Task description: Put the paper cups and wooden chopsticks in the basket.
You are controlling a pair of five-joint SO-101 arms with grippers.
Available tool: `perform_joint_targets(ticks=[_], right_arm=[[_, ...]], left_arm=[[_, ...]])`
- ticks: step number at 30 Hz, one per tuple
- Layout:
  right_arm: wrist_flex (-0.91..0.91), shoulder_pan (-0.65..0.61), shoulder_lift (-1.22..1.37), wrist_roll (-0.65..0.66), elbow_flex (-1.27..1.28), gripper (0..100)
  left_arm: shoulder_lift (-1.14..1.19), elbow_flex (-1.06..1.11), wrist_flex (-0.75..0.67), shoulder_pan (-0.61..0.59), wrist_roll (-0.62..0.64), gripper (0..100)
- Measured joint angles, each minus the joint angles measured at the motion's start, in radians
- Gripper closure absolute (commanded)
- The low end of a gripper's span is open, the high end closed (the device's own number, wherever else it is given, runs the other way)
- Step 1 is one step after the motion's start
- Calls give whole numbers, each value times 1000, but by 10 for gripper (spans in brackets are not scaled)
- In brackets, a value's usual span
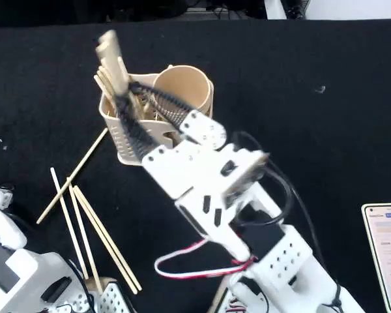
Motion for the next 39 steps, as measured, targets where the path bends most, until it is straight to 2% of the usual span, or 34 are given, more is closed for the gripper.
perform_joint_targets(ticks=[5, 11, 12, 15, 18, 25, 29, 33, 36, 39], right_arm=[[-133, 78, 157, -51, -5, 987], [-160, 114, 411, -54, -63, 982], [-160, 114, 448, -54, -66, 961], [-141, 114, 508, -54, -66, 813], [-37, 114, 508, -55, -89, 752], [345, 114, 269, -55, -158, 830], [672, 114, 18, -55, -158, 846], [1014, 114, -221, -9, -35, 846], [1062, 141, -327, 29, 184, 846], [1013, 153, -413, 23, 422, 846]], left_arm=[[0, 0, 0, 0, 0, 820], [0, 0, 0, 0, 0, 820], [0, 0, 0, 0, 0, 820], [0, 0, 0, 0, 0, 820], [0, 0, 0, 3, 0, 820], [0, 0, 0, 21, -31, 820], [0, 0, 2, 23, -57, 818], [2, -61, 141, 74, -83, 818], [2, -161, 304, 157, -146, 816], [2, -226, 439, 252, -176, 815]])
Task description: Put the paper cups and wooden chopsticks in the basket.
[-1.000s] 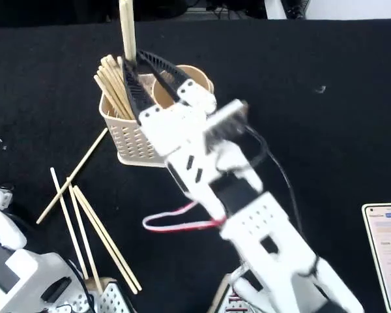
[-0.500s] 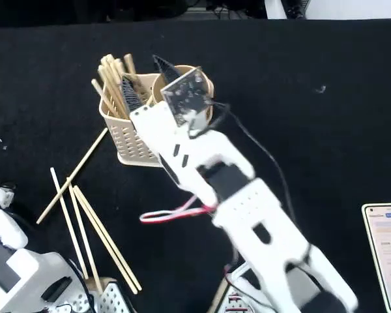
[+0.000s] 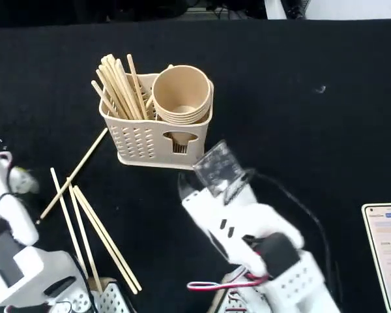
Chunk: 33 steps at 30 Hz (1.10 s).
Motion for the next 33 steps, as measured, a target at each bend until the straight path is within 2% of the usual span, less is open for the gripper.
perform_joint_targets(ticks=[2, 6, 11, 14, 19, 25, 27, 33], right_arm=[[-40, 0, -51, -11, 133, 846], [-58, 0, -120, -11, 244, 848], [-58, 0, -166, 12, 264, 848], [-46, 0, -184, 17, 264, 849], [-43, 0, -201, 17, 270, 849], [-43, 0, -204, 17, 270, 850], [-43, 0, -204, 17, 270, 850], [-43, 0, -204, 17, 270, 850]], left_arm=[[0, -15, 51, 66, -9, 815], [0, -25, 130, 209, -17, 814], [0, -25, 149, 376, -44, 814], [0, 14, 132, 443, -38, 779], [0, 144, 38, 459, 49, 755], [-17, 267, -91, 453, 64, 760], [-18, 296, -133, 453, 64, 794], [-20, 285, -164, 462, 68, 975]])
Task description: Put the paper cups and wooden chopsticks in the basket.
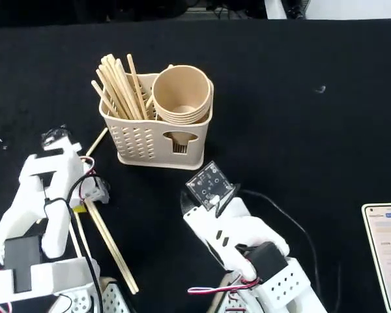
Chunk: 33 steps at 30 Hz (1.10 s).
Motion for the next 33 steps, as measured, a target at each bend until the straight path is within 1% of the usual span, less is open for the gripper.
perform_joint_targets(ticks=[2, 11, 13, 17, 19, 22, 27, 33], right_arm=[[0, 0, 0, 0, 0, 850], [0, 0, 0, 0, 0, 850], [0, 0, 0, 0, 0, 850], [0, 0, 0, 0, 0, 850], [0, 0, 0, 0, 0, 850], [0, 0, 0, 0, 0, 850], [0, 0, 0, 0, 0, 850], [0, 0, 0, 0, 0, 850]], left_arm=[[0, -3, -9, 3, 0, 961], [-8, -2, -15, 0, 2, 970], [-8, -5, -15, -32, 2, 970], [11, -106, 18, -141, 11, 970], [11, -181, 64, -206, 40, 970], [11, -302, 160, -252, 94, 970], [11, -539, 350, -272, 155, 970], [11, -853, 509, -293, 213, 970]])
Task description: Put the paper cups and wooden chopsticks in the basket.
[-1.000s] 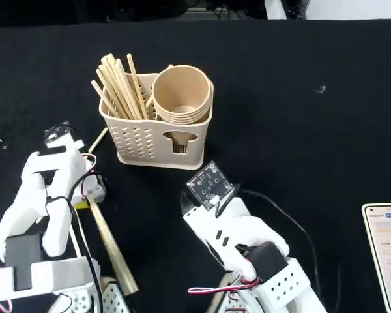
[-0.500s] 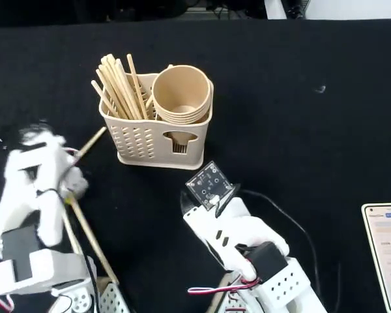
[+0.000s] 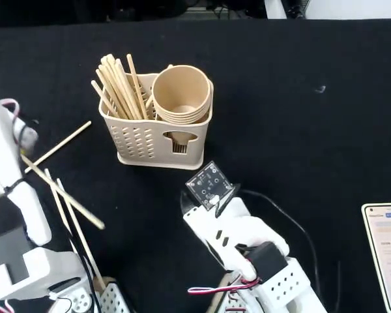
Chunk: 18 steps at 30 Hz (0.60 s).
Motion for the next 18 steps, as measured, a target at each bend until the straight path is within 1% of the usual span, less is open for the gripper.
perform_joint_targets(ticks=[4, 6, 9, 12, 16, 18], right_arm=[[0, 0, 0, 0, 6, 850], [0, 0, 0, 0, 6, 850], [0, 0, 0, 0, 8, 850], [0, 0, 0, 0, 8, 850], [0, 0, 0, 0, 8, 850], [0, 0, 0, 0, 8, 850]], left_arm=[[-37, -198, 115, 3, 3, 970], [-97, -269, 137, 3, 3, 970], [-213, -315, 137, 2, 3, 970], [-324, -325, 84, 2, 6, 970], [-454, -330, -35, 6, 9, 970], [-505, -330, -101, 58, 12, 970]])
